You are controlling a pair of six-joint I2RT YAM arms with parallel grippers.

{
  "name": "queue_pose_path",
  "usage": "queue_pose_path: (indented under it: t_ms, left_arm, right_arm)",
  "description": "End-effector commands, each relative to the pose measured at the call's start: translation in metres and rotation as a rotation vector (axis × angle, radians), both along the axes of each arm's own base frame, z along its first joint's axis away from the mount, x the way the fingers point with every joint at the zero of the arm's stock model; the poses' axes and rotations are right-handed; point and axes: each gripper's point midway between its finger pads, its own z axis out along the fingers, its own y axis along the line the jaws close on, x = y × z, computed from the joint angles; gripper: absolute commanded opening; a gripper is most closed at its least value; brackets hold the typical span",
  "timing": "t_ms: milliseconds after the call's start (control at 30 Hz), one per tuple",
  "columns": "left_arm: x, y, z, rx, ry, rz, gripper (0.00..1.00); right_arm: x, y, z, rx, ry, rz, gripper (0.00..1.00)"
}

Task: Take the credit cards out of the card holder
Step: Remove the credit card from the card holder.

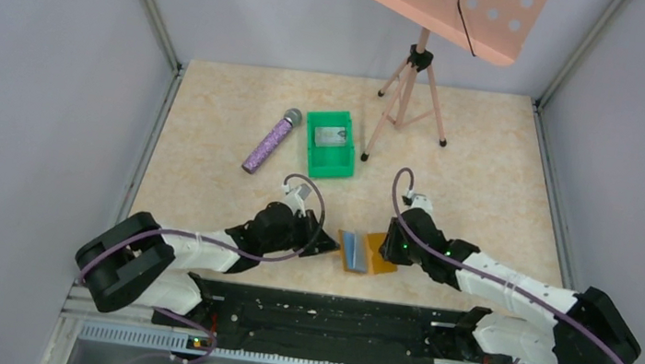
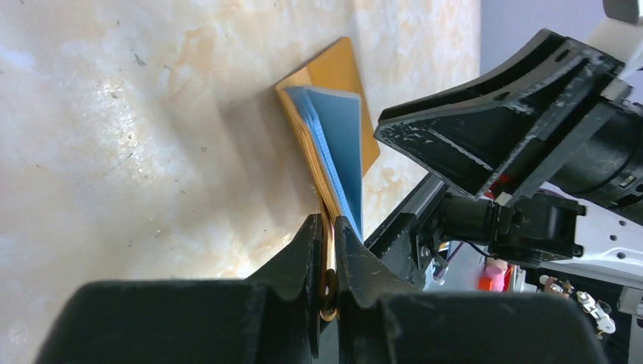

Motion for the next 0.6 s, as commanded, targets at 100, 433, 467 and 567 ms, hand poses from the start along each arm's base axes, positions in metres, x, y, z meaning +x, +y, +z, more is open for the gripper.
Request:
queue_pose_path:
  t_ms: [100, 433, 467, 567]
  left_arm:
    - [0.008, -0.001, 0.025, -0.023, -0.073, 0.015, 0.00]
    - [0.007, -0.003, 0.026, -0.007, -0.078, 0.000, 0.00]
    - [0.007, -0.003, 0.026, -0.002, -0.078, -0.001, 0.00]
    - [0.006, -0.002, 0.027, 0.003, -0.084, -0.003, 0.00]
  right_arm:
    - [0.005, 0.030, 0.072, 0.219, -0.116, 0.061, 0.36]
    - [0.000, 0.069, 0.071, 0.288, -0.066, 0.133, 0.56]
    - [-0.001, 0.073, 0.069, 0.282, -0.062, 0.140, 0.57]
    - [-0.006, 0.084, 0.063, 0.248, -0.055, 0.158, 0.62]
